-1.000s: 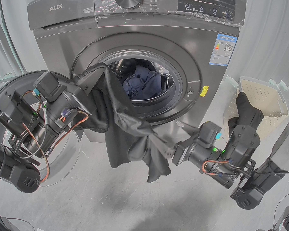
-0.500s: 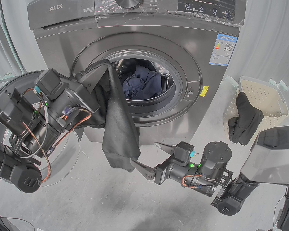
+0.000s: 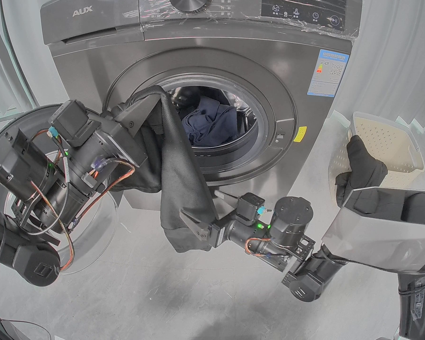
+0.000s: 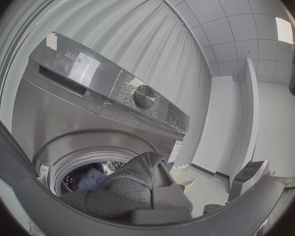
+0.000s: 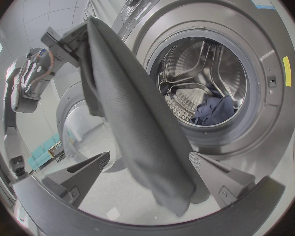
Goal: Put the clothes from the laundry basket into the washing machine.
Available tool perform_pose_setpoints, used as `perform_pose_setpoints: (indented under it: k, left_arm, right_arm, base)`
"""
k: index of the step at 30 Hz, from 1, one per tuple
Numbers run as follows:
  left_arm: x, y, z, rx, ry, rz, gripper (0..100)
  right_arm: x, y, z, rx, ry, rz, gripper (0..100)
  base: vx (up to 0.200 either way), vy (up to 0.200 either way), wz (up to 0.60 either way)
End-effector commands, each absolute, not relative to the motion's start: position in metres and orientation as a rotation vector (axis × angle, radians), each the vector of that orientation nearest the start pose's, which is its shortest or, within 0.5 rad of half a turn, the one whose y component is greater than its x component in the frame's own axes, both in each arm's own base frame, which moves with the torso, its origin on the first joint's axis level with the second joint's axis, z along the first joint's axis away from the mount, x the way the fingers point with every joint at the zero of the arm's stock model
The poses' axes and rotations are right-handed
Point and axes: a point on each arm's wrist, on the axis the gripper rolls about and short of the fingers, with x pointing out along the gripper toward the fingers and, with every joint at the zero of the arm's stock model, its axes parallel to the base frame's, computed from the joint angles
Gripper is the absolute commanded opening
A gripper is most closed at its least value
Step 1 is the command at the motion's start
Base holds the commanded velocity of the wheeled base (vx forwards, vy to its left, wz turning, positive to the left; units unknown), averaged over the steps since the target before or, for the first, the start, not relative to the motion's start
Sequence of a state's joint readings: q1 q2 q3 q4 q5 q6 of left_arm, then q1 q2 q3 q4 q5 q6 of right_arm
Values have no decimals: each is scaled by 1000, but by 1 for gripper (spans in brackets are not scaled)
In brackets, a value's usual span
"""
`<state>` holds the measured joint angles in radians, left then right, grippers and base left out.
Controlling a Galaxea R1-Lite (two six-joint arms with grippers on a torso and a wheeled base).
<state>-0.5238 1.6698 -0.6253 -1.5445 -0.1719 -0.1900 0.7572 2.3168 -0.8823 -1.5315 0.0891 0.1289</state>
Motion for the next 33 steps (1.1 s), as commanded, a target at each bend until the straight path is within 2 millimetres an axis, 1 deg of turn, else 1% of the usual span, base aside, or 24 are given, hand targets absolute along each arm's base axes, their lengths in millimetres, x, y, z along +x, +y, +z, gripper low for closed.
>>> perform_pose_setpoints:
  k: [1, 4, 5, 6, 8, 10, 11, 14, 17, 19, 21, 22, 25, 26, 28, 29, 31, 33]
  left_arm:
    - [227, -144, 236, -275, -442, -753, 0]
    - [225, -145, 237, -278, -444, -760, 0]
    - [225, -145, 238, -278, -447, -760, 0]
    - [221, -145, 240, -281, -454, -770, 0]
    - [220, -145, 241, -285, -455, -773, 0]
    - [219, -144, 242, -286, -457, -773, 0]
    - [221, -143, 241, -284, -455, -766, 0]
    - [223, -142, 238, -278, -444, -755, 0]
    - [234, -133, 227, -261, -404, -707, 0]
    - [244, -127, 218, -248, -376, -672, 0]
    - [245, -127, 216, -246, -371, -669, 0]
    - [255, -120, 203, -227, -320, -646, 0]
    - [259, -116, 194, -217, -282, -639, 0]
    - [261, -116, 186, -211, -254, -635, 0]
    - [264, -115, 172, -204, -202, -627, 0]
    - [264, -115, 170, -203, -194, -628, 0]
    - [266, -114, 152, -192, -128, -630, 0]
    - [266, -115, 140, -187, -75, -645, 0]
  right_arm:
    - [339, 300, 29, 135, -75, 813, 100]
    - [347, 308, 20, 137, -90, 815, 100]
    - [348, 310, 20, 139, -96, 815, 100]
    - [352, 316, 18, 146, -115, 816, 100]
    - [358, 321, 17, 156, -137, 809, 100]
    - [362, 323, 19, 164, -151, 769, 100]
    - [364, 322, 20, 168, -157, 753, 0]
    - [367, 319, 27, 174, -170, 733, 0]
    - [372, 305, 49, 191, -202, 697, 0]
    - [369, 295, 63, 195, -210, 676, 0]
    - [369, 293, 65, 195, -210, 673, 0]
    - [362, 282, 83, 202, -220, 661, 0]
    - [354, 275, 96, 204, -225, 660, 0]
    - [348, 271, 105, 206, -230, 662, 0]
    - [341, 268, 118, 214, -246, 667, 0]
    - [340, 268, 120, 215, -248, 667, 0]
    - [334, 267, 132, 231, -266, 670, 0]
    - [329, 267, 143, 244, -287, 665, 0]
  base:
    - [0, 0, 0]
    - [0, 0, 0]
    - [0, 0, 0]
    - [0, 0, 0]
    - [0, 0, 0]
    - [0, 0, 0]
    - [0, 0, 0]
    - [0, 0, 0]
    - [0, 0, 0]
    - [0, 0, 0]
    - [0, 0, 0]
    - [0, 0, 0]
    - [0, 0, 0]
    - [0, 0, 0]
    - [0, 0, 0]
    - [0, 0, 0]
    - [0, 0, 0]
    - [0, 0, 0]
